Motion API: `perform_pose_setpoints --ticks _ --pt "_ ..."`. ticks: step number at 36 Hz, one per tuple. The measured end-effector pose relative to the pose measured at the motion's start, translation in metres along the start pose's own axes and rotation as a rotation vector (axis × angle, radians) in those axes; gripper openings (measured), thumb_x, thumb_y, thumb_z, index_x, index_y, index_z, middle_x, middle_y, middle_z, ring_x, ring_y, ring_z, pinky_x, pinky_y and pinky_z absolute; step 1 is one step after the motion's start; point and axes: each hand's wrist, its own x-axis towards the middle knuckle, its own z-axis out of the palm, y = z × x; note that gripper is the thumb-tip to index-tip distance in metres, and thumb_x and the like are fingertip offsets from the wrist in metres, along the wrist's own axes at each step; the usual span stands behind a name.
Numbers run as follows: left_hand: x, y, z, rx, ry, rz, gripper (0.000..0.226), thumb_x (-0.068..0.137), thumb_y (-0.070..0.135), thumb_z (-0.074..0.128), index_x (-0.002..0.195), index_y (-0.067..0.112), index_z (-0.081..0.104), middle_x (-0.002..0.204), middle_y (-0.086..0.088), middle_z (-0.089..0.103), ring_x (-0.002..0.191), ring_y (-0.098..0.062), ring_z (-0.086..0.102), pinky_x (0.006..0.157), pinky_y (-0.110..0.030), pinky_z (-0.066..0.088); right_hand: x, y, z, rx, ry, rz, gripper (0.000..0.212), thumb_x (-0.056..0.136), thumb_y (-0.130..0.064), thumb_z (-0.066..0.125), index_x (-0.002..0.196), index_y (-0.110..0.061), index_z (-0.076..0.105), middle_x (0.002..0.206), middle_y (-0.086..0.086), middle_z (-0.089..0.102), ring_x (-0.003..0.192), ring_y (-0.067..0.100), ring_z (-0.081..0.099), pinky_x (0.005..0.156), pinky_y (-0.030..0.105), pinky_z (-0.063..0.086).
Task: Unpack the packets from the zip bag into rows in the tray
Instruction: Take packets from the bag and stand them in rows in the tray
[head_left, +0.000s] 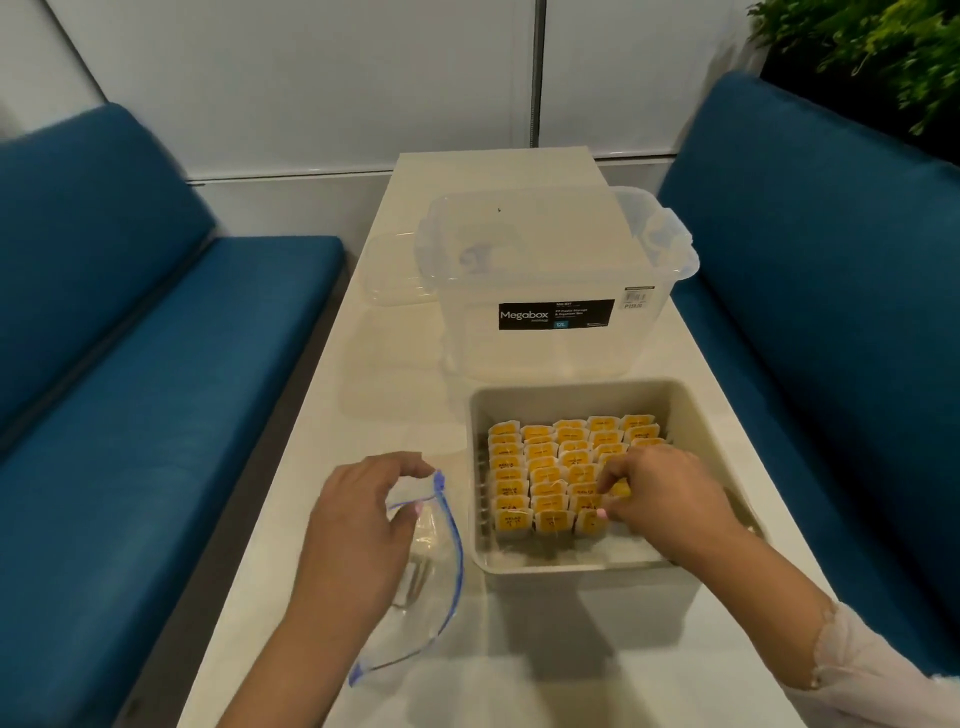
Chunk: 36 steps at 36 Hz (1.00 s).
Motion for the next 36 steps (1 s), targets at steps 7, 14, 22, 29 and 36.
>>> perform_pose_setpoints --ticks 7,14,22,29,36 --pt "-0.012 -0.029 -0.023 -0.001 0.034 -0.245 0.028 0.085 0.017 0.063 0.106 0.031 0.05 0.106 0.014 0.061 0.095 -0.007 0.055 0.08 -0.026 0.043 -0.006 -0.024 -0.018 0.206 0.014 -0.076 0.01 0.078 -0.036 0.074 0.087 -0.034 0.069 0.064 -0.009 0.054 0.063 0.005 0.052 0.062 0.026 0.047" --pt "-0.028 -0.032 -0.016 0.123 -0.053 -0.362 0.045 0.077 0.038 0.069 0.117 0.033 0.048 0.1 0.016 0.055 0.08 -0.004 0.057 0.073 -0.028 0.048 -0.017 -0.088 -0.013 0.335 -0.028 -0.311 0.008 0.082 -0.035 0.071 0.088 -0.029 0.072 0.068 -0.013 0.061 0.059 -0.003 0.05 0.053 0.008 0.033" --pt "-0.029 -0.04 -0.011 0.147 0.001 -0.355 0.034 0.084 0.023 0.059 0.116 0.032 0.051 0.093 0.015 0.057 0.079 -0.009 0.059 0.072 -0.026 0.047 -0.025 -0.157 0.047 0.066 -0.269 -0.486 0.028 0.094 -0.021 0.051 0.121 -0.021 0.061 0.117 0.006 0.062 0.107 0.026 0.058 0.085 0.031 0.044" --pt "-0.031 -0.042 -0.01 0.132 0.0 -0.337 0.034 0.084 0.021 0.057 0.116 0.032 0.051 0.093 0.016 0.057 0.081 -0.009 0.058 0.072 -0.025 0.048 -0.023 -0.176 0.078 -0.141 -0.325 -0.519 0.026 0.088 0.003 0.048 0.114 -0.002 0.054 0.117 0.017 0.048 0.102 0.035 0.056 0.075 0.037 0.042" --pt "-0.033 -0.045 -0.011 0.131 -0.005 -0.321 0.034 0.085 0.022 0.057 0.117 0.033 0.05 0.092 0.016 0.054 0.08 -0.01 0.058 0.069 -0.022 0.046 -0.015 -0.178 0.089 -0.119 -0.312 -0.479 0.029 0.091 -0.009 0.052 0.119 -0.007 0.048 0.116 0.015 0.053 0.102 0.032 0.057 0.083 0.038 0.046"
